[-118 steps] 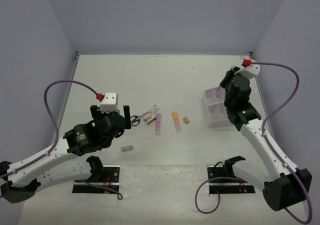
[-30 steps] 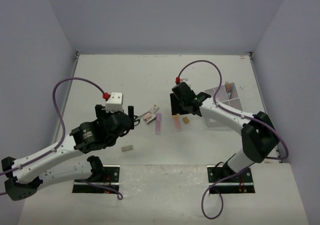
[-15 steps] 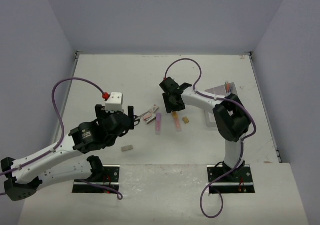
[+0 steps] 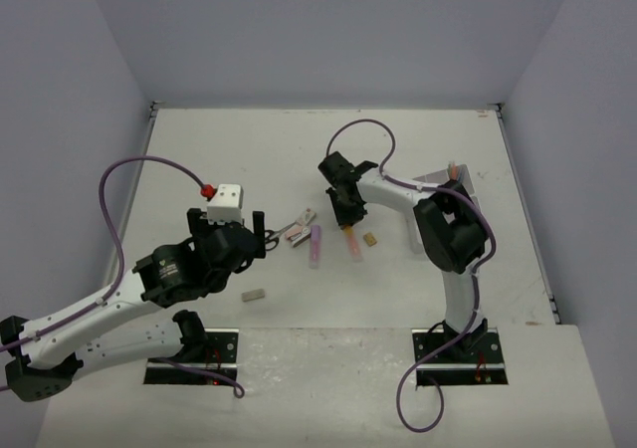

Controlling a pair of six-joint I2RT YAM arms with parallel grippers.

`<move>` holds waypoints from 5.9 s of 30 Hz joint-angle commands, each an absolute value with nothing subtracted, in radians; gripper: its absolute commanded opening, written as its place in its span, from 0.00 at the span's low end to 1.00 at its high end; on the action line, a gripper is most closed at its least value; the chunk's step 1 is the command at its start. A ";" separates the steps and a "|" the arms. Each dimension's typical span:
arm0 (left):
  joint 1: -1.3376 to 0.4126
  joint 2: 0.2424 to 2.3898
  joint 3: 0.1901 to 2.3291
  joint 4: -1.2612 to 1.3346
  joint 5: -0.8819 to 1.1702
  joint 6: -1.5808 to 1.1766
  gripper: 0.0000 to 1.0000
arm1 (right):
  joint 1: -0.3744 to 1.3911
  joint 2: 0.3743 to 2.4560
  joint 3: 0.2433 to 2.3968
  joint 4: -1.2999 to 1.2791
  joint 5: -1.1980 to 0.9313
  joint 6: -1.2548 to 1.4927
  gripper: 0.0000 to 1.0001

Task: Sort the stationery into containers
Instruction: Pick up the pen from the center of the board, then place the pen in the storage box, then pick up the pen from the center of the board, then place the pen in the storage box.

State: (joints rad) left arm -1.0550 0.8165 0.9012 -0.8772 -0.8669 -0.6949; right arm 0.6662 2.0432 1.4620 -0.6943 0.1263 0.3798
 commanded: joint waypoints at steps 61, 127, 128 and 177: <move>-1.055 0.722 0.891 -0.804 -0.849 -0.648 1.00 | 0.226 1.359 0.792 0.281 0.646 0.238 0.50; -1.055 0.702 0.900 -0.845 -0.896 -0.699 1.00 | 0.821 2.099 1.553 -0.669 0.283 0.702 0.39; -1.055 0.703 0.901 -0.846 -0.896 -0.700 1.00 | 0.808 2.102 1.559 -0.674 0.279 0.695 0.38; -1.055 0.745 0.888 -0.807 -0.853 -0.646 1.00 | 0.285 1.356 0.837 0.249 0.506 -0.093 0.00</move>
